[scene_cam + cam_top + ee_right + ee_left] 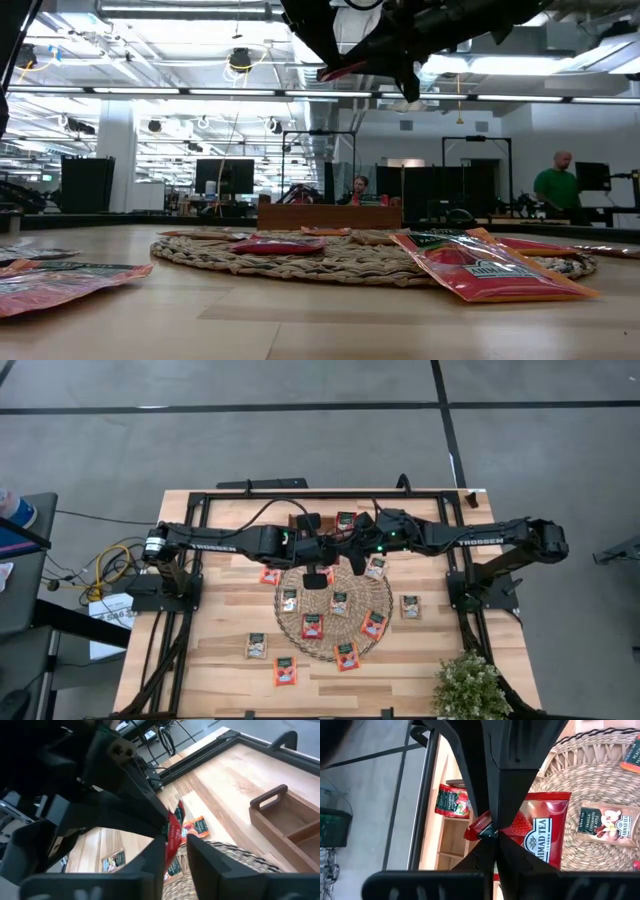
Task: Pick & Place Tea
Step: Put the red tea bag into the right section of the brown wooden organizer
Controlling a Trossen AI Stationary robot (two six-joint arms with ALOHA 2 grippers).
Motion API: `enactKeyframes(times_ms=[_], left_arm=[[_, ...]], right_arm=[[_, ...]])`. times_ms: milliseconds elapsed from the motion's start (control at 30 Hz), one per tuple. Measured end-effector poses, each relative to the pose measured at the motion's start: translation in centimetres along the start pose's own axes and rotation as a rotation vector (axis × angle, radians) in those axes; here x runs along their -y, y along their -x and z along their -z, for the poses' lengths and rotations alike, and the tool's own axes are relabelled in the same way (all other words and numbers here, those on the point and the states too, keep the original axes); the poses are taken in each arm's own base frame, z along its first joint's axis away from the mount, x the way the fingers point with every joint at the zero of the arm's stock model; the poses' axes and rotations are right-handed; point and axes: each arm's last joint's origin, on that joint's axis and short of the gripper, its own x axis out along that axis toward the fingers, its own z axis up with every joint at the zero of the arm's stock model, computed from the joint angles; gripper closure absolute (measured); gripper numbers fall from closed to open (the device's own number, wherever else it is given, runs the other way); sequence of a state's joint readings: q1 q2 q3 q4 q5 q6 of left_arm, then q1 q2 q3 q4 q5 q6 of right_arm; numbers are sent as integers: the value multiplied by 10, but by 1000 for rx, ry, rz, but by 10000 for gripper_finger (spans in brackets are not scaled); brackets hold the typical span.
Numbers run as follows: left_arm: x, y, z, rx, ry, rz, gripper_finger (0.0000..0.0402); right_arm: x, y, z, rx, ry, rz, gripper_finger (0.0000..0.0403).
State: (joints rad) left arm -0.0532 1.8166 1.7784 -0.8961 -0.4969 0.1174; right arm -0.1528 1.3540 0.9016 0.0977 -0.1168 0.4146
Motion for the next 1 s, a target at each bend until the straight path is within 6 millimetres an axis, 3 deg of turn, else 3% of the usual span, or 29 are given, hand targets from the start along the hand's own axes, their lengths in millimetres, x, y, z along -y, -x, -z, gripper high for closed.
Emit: enactKeyframes(times_ms=[200,1000], left_arm=[[0,0,0,0,-1,7,400],[0,0,0,-2,56,6,400]], right_arm=[[0,0,0,0,8,-1,397],[3,0,0,18,3,61,403]])
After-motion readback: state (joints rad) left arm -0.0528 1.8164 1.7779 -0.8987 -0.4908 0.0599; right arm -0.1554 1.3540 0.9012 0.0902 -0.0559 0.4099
